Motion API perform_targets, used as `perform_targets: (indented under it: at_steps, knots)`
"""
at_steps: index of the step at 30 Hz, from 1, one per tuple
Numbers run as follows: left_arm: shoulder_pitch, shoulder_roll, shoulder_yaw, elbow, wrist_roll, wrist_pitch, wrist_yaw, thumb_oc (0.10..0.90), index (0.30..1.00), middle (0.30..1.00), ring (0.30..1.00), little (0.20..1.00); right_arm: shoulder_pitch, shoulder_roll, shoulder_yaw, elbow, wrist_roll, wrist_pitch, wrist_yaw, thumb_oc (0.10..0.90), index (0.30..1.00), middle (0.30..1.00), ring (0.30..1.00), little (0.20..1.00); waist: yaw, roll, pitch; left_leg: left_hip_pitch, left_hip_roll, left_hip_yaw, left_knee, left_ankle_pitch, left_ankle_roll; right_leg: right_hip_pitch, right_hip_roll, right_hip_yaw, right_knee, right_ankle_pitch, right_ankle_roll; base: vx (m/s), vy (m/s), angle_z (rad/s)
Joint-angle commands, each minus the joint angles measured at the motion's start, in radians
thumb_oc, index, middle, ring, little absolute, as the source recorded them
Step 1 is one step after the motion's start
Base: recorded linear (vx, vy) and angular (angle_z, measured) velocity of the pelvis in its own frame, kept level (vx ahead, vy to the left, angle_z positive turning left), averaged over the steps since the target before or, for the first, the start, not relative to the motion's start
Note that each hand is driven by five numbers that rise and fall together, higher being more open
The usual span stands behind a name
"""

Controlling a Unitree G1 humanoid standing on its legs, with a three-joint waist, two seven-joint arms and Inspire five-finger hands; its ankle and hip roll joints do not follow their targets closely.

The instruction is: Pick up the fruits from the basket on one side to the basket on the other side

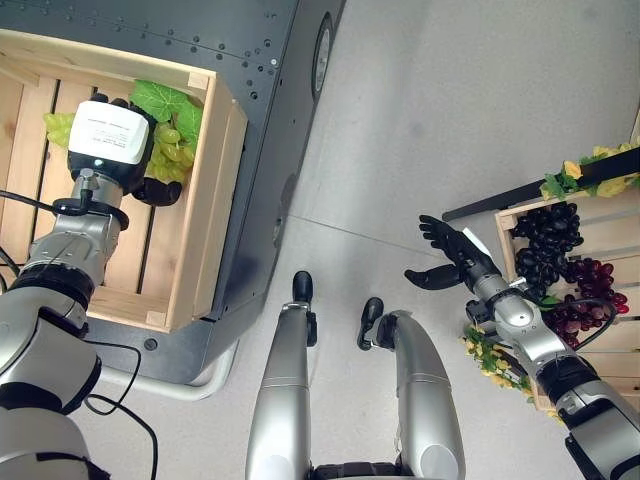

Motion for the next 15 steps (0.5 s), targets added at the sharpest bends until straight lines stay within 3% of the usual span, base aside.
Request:
perform_targets:
  at_steps: [1, 9, 10, 11, 12, 13, 15]
  knots:
    - [-0.076, 0.077, 0.006, -0.02, 0.045, 0.002, 0.025, 0.8, 0.9, 0.9, 0.9, 0.9, -0.008, -0.061, -0.047, -0.054, 0.056, -0.108, -0.006, 0.8, 0.9, 0.9, 0.9, 0.9, 0.005, 0.013, -0.015, 0.093, -0.023, 0.126, -0.011, -0.131, 0.067, 0.022, 0.032, -0.006, -0.159, 0.167, 0.014, 0.0, 0.0, 0.0]
    - [-0.078, 0.065, -0.02, -0.018, 0.012, 0.027, -0.063, 0.8, 0.9, 0.9, 0.9, 0.9, -0.007, -0.061, -0.048, -0.084, 0.066, -0.112, -0.003, 0.8, 0.9, 0.9, 0.9, 0.9, -0.001, 0.016, -0.015, 0.082, -0.023, 0.126, -0.018, -0.127, 0.065, 0.008, 0.032, -0.005, -0.161, 0.167, 0.017, 0.0, 0.0, 0.0]
    - [-0.078, 0.065, -0.02, -0.016, 0.01, 0.028, -0.059, 0.764, 0.846, 0.846, 0.846, 0.846, -0.007, -0.062, -0.047, -0.086, 0.067, -0.111, -0.004, 0.8, 0.9, 0.9, 0.9, 0.9, -0.001, 0.016, -0.015, 0.081, -0.023, 0.126, -0.017, -0.127, 0.065, 0.008, 0.031, -0.005, -0.16, 0.167, 0.017, 0.0, 0.0, 0.0]
    - [-0.078, 0.066, -0.019, -0.009, 0.018, 0.035, -0.042, 0.598, 0.596, 0.596, 0.596, 0.596, -0.009, -0.063, -0.047, -0.086, 0.069, -0.115, -0.006, 0.8, 0.9, 0.9, 0.9, 0.9, -0.001, 0.017, -0.015, 0.081, -0.024, 0.125, -0.018, -0.126, 0.064, 0.007, 0.031, -0.006, -0.159, 0.166, 0.017, 0.0, 0.0, 0.0]
    - [-0.078, 0.066, -0.019, -0.007, 0.019, 0.037, -0.039, 0.579, 0.568, 0.568, 0.568, 0.568, -0.01, -0.063, -0.046, -0.085, 0.069, -0.117, -0.007, 0.8, 0.9, 0.9, 0.9, 0.9, 0.0, 0.017, -0.015, 0.08, -0.024, 0.124, -0.017, -0.126, 0.064, 0.007, 0.031, -0.005, -0.159, 0.166, 0.017, 0.0, 0.0, 0.0]
    - [-0.081, 0.067, -0.019, 0.002, 0.015, 0.049, -0.031, 0.4, 0.3, 0.3, 0.3, 0.3, -0.011, -0.062, -0.044, -0.084, 0.069, -0.124, -0.013, 0.8, 0.9, 0.9, 0.9, 0.9, -0.001, 0.017, -0.015, 0.08, -0.024, 0.124, -0.018, -0.126, 0.064, 0.006, 0.031, -0.005, -0.162, 0.167, 0.017, 0.0, 0.0, 0.0]
    - [-0.084, 0.066, -0.022, 0.014, 0.008, 0.058, -0.04, 0.4, 0.3, 0.3, 0.3, 0.3, -0.014, -0.063, -0.044, -0.081, 0.074, -0.13, -0.016, 0.8, 0.9, 0.9, 0.9, 0.9, -0.001, 0.016, -0.015, 0.078, -0.023, 0.125, -0.016, -0.126, 0.063, 0.007, 0.031, -0.006, -0.165, 0.169, 0.018, 0.0, 0.0, 0.0]
